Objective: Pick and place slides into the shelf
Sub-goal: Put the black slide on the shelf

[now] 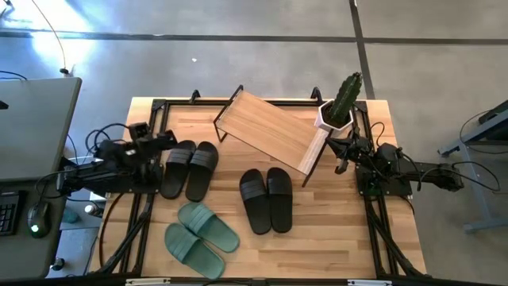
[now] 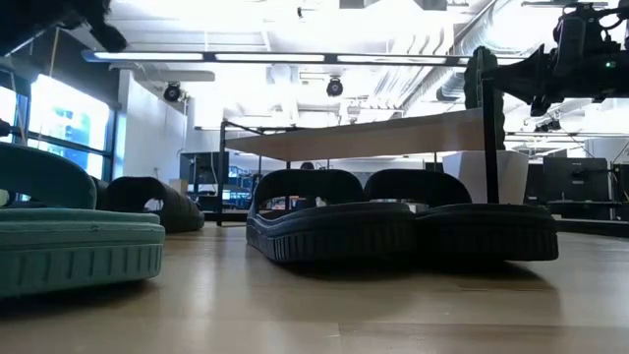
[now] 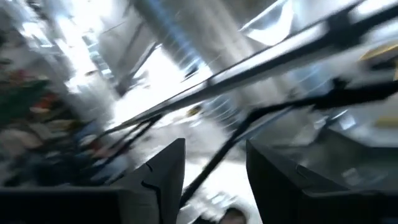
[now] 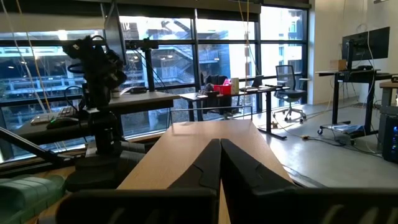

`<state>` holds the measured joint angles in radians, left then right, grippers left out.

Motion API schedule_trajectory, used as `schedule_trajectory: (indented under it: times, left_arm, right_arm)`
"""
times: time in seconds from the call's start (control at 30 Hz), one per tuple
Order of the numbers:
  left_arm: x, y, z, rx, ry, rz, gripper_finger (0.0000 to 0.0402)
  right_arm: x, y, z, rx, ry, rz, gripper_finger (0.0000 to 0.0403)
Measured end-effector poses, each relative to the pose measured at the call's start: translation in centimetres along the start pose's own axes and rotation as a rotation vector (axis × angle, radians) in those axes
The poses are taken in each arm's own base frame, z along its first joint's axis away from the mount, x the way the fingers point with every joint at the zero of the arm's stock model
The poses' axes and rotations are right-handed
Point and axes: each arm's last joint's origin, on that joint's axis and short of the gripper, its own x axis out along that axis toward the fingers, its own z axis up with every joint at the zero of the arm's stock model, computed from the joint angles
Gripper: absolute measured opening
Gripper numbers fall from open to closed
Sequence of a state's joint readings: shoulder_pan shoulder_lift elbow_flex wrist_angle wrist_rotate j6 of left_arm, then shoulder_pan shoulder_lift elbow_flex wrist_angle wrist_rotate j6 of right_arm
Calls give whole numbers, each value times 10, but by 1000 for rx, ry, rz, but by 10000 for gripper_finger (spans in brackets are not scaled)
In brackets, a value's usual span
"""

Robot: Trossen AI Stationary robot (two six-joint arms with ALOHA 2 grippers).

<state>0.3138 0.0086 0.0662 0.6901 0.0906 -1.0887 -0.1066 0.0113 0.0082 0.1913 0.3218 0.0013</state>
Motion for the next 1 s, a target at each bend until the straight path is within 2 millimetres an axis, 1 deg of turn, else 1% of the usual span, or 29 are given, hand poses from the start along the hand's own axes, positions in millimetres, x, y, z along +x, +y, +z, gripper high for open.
schedule_trajectory:
  times: [0.13,0.2,0.3,0.4,0.5,0.57,0.63,0.73,0.8,0.93,1.0]
  left_arm:
    - [0,-18,10,15,-102,-188,154]
    - [1,-32,17,60,-160,-280,154]
    - [10,-54,29,159,-208,-354,154]
    - [26,-77,40,310,-165,-415,154]
    - [50,-98,48,491,-30,-449,154]
    - [69,-104,51,551,109,-362,154]
    - [88,-98,50,578,301,-157,154]
    - [109,-80,46,604,580,197,154]
    - [119,-67,41,593,742,395,154]
    - [138,-46,35,564,977,665,154]
    - [146,-36,32,544,1059,802,154]
  right_arm:
    - [0,0,0,1,0,0,0]
    - [0,0,0,-1,0,0,0]
    - [0,0,0,-1,1,0,0]
    - [0,0,0,-2,2,0,0]
    - [0,0,0,-2,1,0,0]
    - [0,0,0,-2,1,0,0]
    - [0,0,0,-1,1,0,0]
    - [0,0,0,0,1,0,0]
    - [0,0,0,1,1,0,0]
    - [0,0,0,-1,1,0,0]
    - [0,0,0,-1,1,-1,0]
